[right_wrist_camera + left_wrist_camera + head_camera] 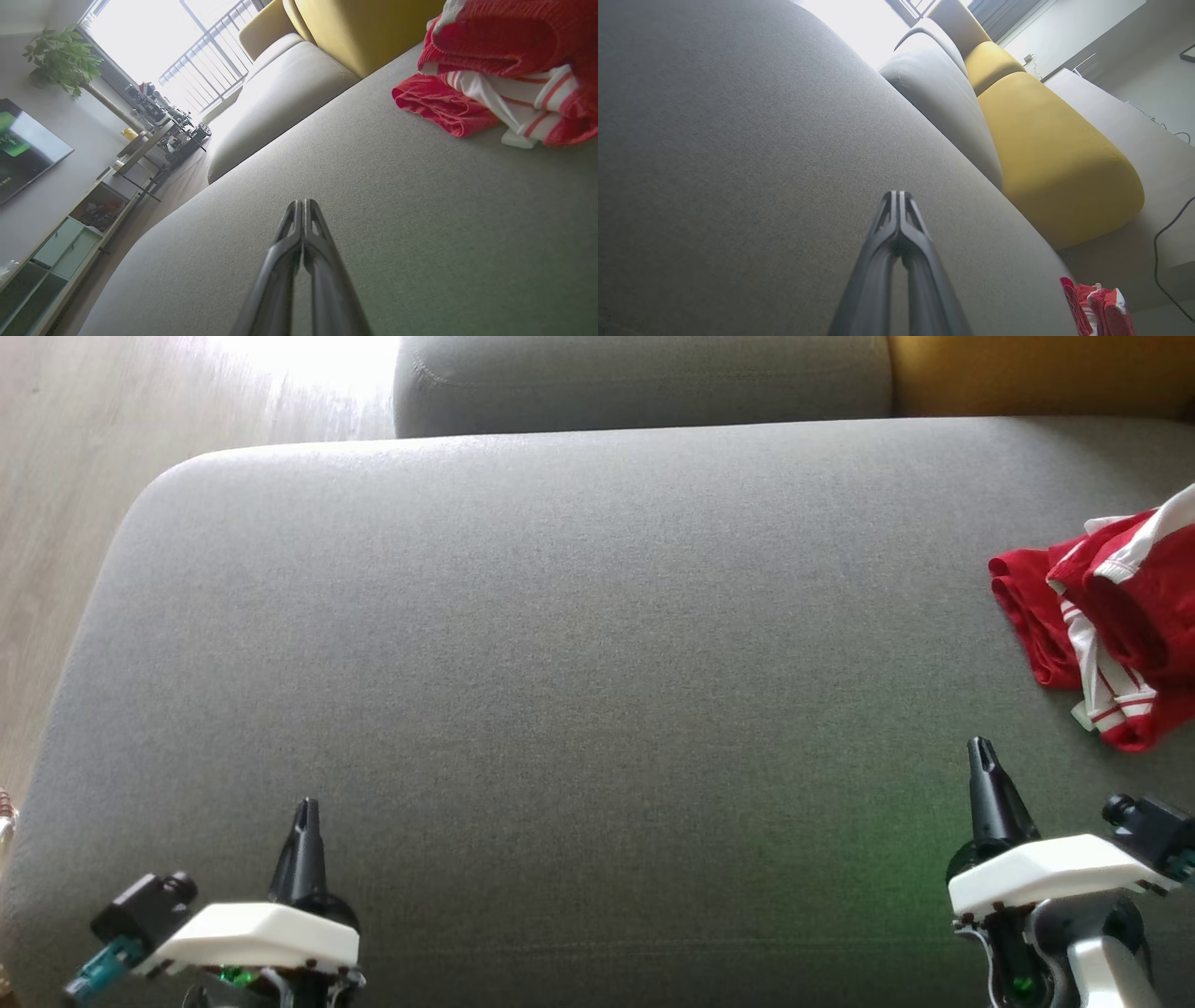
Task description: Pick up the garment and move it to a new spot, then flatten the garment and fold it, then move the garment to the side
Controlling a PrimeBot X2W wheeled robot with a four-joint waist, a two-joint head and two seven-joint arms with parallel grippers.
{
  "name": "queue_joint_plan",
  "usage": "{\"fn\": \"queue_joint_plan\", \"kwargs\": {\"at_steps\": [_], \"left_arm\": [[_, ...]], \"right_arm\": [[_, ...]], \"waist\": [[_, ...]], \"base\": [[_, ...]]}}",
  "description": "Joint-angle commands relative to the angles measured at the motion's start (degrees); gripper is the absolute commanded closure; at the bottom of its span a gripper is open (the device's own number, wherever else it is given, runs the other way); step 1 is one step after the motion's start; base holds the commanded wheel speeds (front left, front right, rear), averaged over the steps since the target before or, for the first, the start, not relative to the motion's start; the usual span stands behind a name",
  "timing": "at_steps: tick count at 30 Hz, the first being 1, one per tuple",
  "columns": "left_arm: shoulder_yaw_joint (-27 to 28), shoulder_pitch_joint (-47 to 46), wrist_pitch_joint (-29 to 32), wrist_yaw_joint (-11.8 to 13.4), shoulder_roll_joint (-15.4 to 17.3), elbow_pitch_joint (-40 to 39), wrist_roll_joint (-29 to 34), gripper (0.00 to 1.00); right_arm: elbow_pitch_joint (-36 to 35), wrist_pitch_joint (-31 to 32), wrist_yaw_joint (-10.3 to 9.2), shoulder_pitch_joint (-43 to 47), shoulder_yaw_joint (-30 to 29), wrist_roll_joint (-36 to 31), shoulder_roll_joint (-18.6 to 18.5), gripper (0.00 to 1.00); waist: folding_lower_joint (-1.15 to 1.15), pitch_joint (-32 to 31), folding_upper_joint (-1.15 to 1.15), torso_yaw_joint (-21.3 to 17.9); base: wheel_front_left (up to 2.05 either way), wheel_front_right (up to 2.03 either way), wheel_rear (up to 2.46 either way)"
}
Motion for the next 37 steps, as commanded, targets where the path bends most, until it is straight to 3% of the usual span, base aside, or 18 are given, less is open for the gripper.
{"fn": "queue_joint_plan", "kwargs": {"at_steps": [1, 37], "left_arm": [[1.8, -3.4, 0.6, -0.5, 0.9, -1.4, -2.0, 1.0], [5.9, -6.5, 6.4, -3.7, 1.2, 0.5, -24.1, 1.0]], "right_arm": [[-2.2, 0.7, -0.01, -2.6, 0.0, 2.5, 0.1, 1.0], [-2.3, 6.7, -0.01, -2.9, -1.3, 27.9, 0.2, 1.0]], "waist": [[0.0, 0.0, 0.0, -0.1], [0.0, -0.6, 0.0, -1.6]], "base": [[0.0, 0.0, 0.0], [0.0, 0.0, 0.0]]}}
